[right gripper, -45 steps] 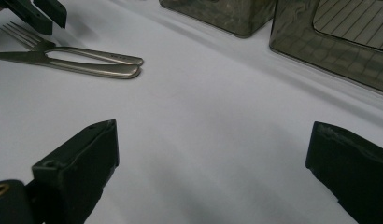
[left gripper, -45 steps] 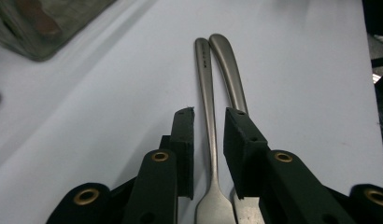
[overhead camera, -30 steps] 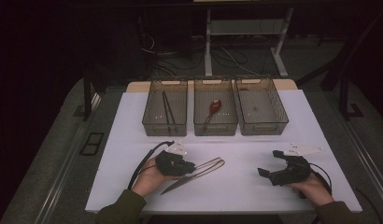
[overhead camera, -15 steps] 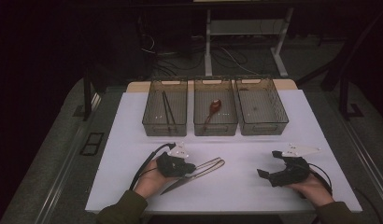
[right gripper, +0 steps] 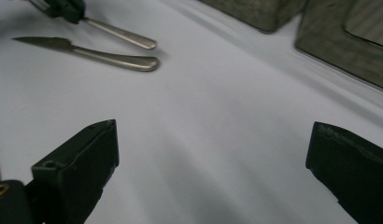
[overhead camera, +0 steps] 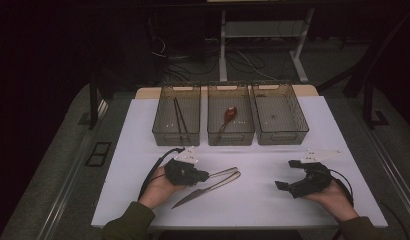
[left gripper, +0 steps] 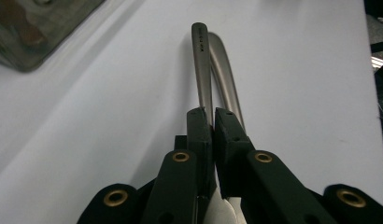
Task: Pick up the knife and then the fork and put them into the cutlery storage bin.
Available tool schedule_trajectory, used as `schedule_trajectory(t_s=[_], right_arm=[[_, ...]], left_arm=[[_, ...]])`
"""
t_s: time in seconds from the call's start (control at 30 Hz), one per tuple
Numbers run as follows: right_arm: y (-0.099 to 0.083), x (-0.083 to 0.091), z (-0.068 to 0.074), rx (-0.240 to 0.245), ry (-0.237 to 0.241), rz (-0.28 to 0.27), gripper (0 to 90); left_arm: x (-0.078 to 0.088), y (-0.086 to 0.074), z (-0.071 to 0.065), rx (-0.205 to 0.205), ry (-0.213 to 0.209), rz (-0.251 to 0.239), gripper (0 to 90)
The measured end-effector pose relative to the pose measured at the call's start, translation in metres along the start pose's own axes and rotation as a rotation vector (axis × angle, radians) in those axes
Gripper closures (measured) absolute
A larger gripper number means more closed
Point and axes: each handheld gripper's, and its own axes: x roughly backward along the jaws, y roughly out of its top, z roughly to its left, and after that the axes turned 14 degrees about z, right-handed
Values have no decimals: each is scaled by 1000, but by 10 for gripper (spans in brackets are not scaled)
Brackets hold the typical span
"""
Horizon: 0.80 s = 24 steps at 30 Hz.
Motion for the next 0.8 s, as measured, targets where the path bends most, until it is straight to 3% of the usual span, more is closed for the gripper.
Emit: schedule_trajectory(t_s=[0.2, 0.3, 0.43, 0.5, 0.7, 0.8], right_arm=[[13, 0, 7, 61, -50, 19, 21], [21, -2, 9, 87, -40, 32, 24], [31, -4, 11, 129, -5, 26, 61], [37, -5, 12, 161, 8, 26, 136], [56, -11, 19, 237, 58, 31, 162], [66, -13, 24, 287, 104, 35, 209]], left_arm=[[5, 7, -2, -26, -9, -10, 846], [5, 12, -5, -54, -27, -5, 846], [5, 20, -8, -86, -42, -5, 846], [4, 24, -9, -104, -52, -1, 846], [0, 40, -13, -148, -80, -6, 846], [-1, 50, -14, -178, -88, -1, 846]])
